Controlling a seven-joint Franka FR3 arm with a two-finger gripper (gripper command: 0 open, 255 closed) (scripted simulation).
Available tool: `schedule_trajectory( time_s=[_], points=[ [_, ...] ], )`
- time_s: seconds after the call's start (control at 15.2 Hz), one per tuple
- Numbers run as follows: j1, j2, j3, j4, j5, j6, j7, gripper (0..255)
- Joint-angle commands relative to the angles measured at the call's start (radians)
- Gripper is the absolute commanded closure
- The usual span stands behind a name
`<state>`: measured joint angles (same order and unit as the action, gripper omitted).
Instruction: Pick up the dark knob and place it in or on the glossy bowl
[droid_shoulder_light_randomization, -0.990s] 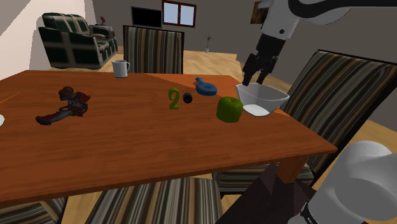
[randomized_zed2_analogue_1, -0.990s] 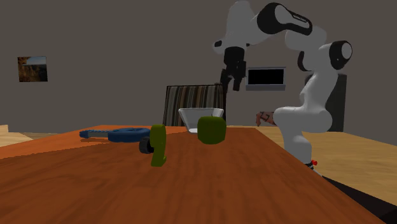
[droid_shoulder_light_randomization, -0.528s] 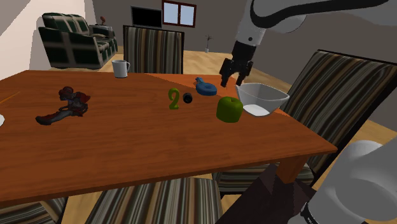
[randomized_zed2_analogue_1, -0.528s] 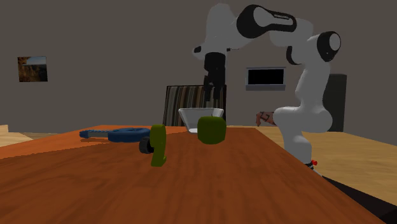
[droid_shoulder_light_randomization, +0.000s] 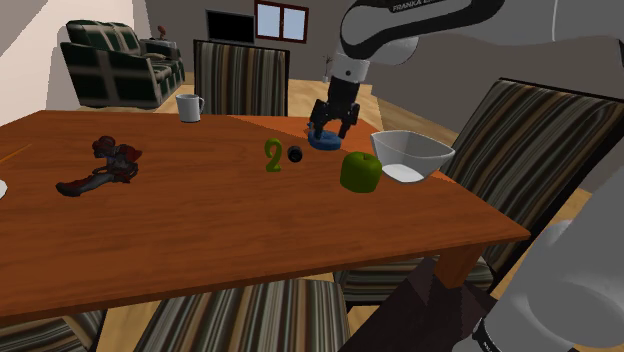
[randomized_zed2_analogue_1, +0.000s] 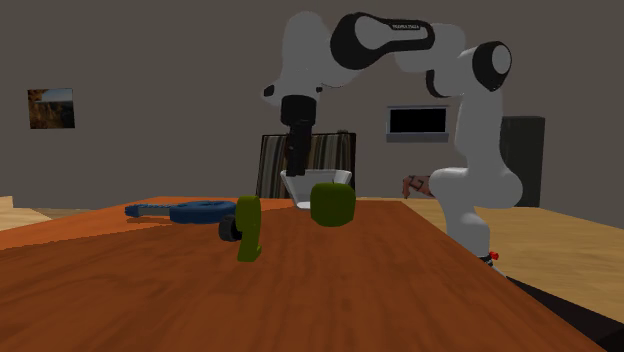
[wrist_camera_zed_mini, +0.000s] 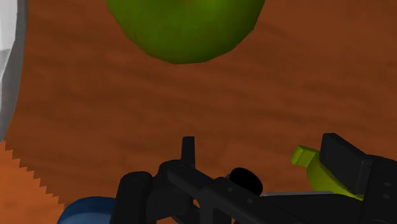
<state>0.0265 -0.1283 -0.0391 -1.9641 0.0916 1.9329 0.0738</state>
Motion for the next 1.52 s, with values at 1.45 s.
schedule_trajectory(
  time_s=[1.45],
  points=[
    [0.004,0.401,0.005,0.287,0.045,0.082,0.008,0]
  ],
)
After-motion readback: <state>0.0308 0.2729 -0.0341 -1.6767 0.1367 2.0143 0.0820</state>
